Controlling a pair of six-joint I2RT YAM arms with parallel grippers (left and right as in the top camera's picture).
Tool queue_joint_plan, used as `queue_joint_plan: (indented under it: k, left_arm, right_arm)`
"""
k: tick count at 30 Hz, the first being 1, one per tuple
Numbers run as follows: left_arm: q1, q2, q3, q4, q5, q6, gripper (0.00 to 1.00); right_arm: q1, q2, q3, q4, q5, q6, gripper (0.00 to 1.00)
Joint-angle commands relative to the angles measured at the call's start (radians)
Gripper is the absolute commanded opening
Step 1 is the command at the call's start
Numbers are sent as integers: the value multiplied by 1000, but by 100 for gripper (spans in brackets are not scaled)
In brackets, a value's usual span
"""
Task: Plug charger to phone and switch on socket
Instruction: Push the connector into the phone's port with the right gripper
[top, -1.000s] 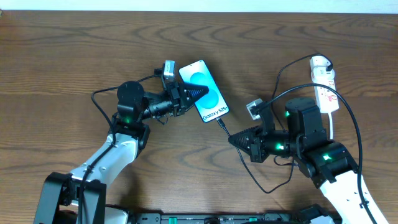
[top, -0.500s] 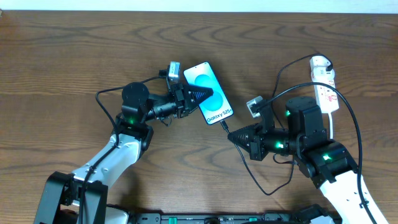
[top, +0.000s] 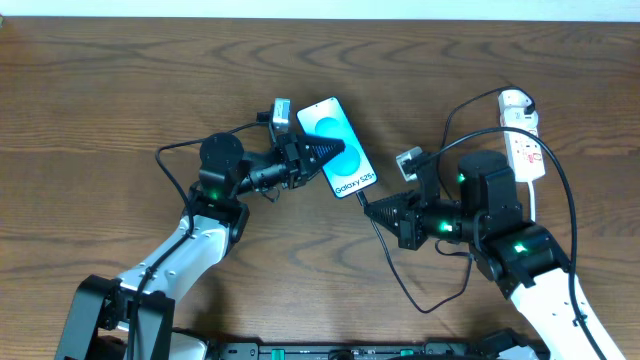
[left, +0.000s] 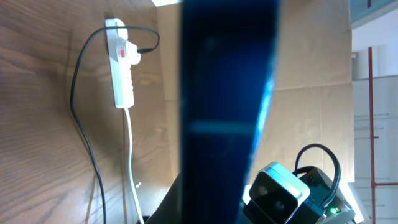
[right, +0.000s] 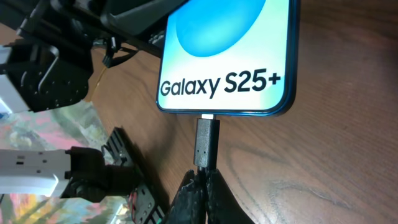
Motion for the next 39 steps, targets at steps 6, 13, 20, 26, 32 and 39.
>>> queue_joint_plan:
  k: [6,13,20,26,32,39]
  left_arm:
    - [-53,1,23,9,118,1,7]
    - [-51,1,23,9,114,35,7]
    - [-33,2,23,2,56,87,7]
    - [2,2,23,-68,51,138,8]
    - [18,2,23,-130,51,159,8]
    - [18,2,23,-130,40,159,7]
  right_arm:
    - [7,51,7,107,53,11,2]
    - [7,49,7,110,33,47,13]
    - [6,40,7,110,-36,47,31]
    - [2,-24,8,109,-45,39,49]
    - [-21,-129,8,105,5,11,58]
    - [56,-175,8,0,258,-37,59]
